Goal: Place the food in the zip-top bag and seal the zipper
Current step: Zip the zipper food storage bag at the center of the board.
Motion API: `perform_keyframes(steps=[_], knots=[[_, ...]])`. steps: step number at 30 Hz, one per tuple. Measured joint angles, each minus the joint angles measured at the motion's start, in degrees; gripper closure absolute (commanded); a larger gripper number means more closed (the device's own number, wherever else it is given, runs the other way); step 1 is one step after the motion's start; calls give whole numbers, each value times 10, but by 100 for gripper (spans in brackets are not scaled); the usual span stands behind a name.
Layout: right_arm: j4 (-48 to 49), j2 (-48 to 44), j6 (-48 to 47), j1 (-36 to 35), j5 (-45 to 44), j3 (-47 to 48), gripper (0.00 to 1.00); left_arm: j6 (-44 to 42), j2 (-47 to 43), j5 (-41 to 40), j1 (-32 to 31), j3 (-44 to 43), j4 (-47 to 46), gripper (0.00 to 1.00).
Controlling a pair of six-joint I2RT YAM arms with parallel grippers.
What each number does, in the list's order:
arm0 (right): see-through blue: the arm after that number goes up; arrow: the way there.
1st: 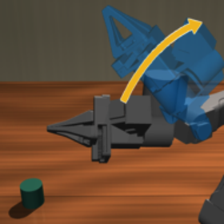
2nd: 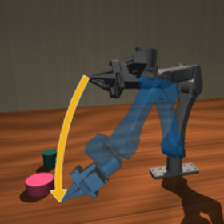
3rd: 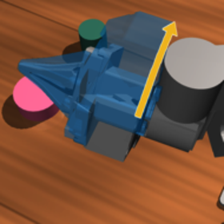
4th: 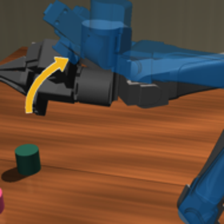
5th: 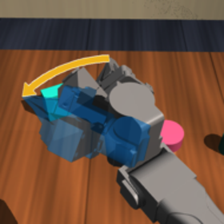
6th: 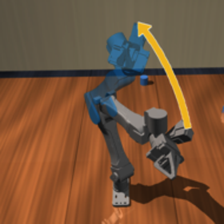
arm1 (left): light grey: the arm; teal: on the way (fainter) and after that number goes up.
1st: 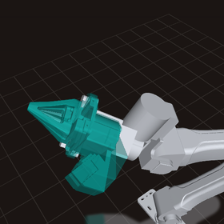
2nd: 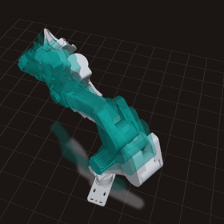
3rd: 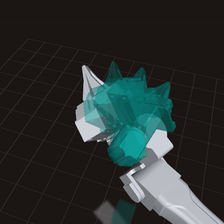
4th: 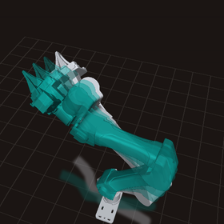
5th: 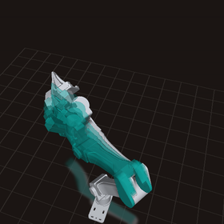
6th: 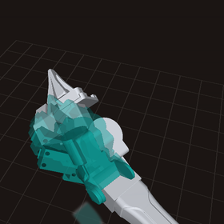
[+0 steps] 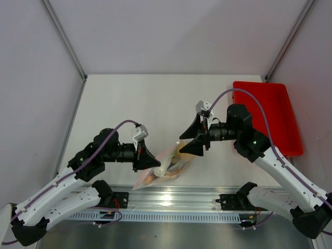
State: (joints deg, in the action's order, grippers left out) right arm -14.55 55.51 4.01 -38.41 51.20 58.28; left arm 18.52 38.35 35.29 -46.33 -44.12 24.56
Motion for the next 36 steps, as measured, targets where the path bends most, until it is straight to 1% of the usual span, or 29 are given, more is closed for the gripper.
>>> perform_keyframes(steps=[6,8,9,10,12,13,15,16,17,19,24,26,27,28,29,31,36], knots=[[36,34,1,7,58,0,37,6,-2,40,23,11,-10,99],[45,48,2,9,74,0,39,9,-2,54,32,16,-15,99],[51,56,2,10,83,0,42,10,-2,59,36,17,-17,99],[56,63,3,10,90,0,50,10,-2,64,39,19,-19,99],[64,75,4,11,103,0,58,10,-2,72,44,21,-23,100],[66,80,4,11,110,0,66,10,-2,75,47,22,-23,99],[73,88,8,11,122,0,79,10,-3,83,51,24,-26,99],[79,90,12,11,128,0,92,11,-3,86,54,25,-26,99],[84,92,15,11,132,0,96,11,-4,89,56,26,-28,99],[95,93,24,11,144,0,100,11,-4,97,60,29,-31,99],[127,104,47,10,169,0,100,16,-3,110,65,31,-35,99],[136,109,56,8,172,0,100,15,-3,109,67,31,-35,78],[139,110,62,6,172,0,100,14,-5,106,68,31,-35,65],[141,111,66,4,170,0,100,17,-6,103,69,31,-35,49],[143,111,73,1,164,0,100,17,-10,93,70,31,-35,43],[145,111,87,-9,143,0,100,18,-22,70,71,31,-35,31],[143,108,116,-59,40,0,100,20,-40,11,72,7,-49,28]])
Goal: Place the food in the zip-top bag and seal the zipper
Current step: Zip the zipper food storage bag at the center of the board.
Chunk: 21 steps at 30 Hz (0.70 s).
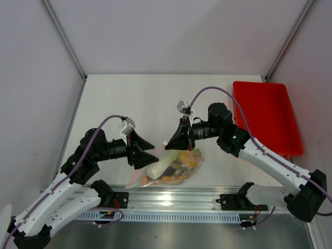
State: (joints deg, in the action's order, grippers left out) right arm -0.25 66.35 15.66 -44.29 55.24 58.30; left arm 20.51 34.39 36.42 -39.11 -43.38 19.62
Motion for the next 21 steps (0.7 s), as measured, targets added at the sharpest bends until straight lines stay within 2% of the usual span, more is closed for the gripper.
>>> perform_keyframes(steps=[6,13,19,21], knots=[[-13,-1,33,-60,-121,0,100,4,27,-50,0,-40,-65,28],[-27,-7,82,-77,-233,0,100,3,53,-78,-7,-40,-105,48],[-29,-18,105,-77,-274,0,100,0,54,-82,-9,-39,-115,59],[-30,-20,109,-77,-278,0,100,0,54,-82,-9,-39,-116,59]])
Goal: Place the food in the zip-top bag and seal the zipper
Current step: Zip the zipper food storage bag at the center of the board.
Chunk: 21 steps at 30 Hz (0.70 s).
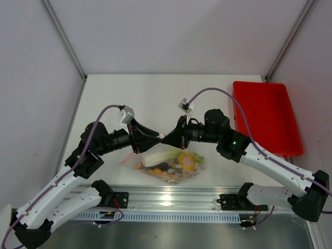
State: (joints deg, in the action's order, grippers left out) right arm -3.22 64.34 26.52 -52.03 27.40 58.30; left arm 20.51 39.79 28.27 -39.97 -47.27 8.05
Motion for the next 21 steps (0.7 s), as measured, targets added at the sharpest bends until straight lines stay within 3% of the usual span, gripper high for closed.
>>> perform_keyframes(steps=[11,14,17,19,21], knots=[[-10,0,4,-5,-1,2,100,0,21,5,0,1,-13,60],[-13,0,4,-6,-1,3,100,1,31,10,0,1,-16,66],[-17,0,4,-6,-4,6,100,5,37,19,0,2,-17,78],[-21,0,6,-6,-9,8,100,7,37,23,0,3,-17,95],[-23,0,9,-6,-14,10,100,6,36,25,-1,3,-19,99]])
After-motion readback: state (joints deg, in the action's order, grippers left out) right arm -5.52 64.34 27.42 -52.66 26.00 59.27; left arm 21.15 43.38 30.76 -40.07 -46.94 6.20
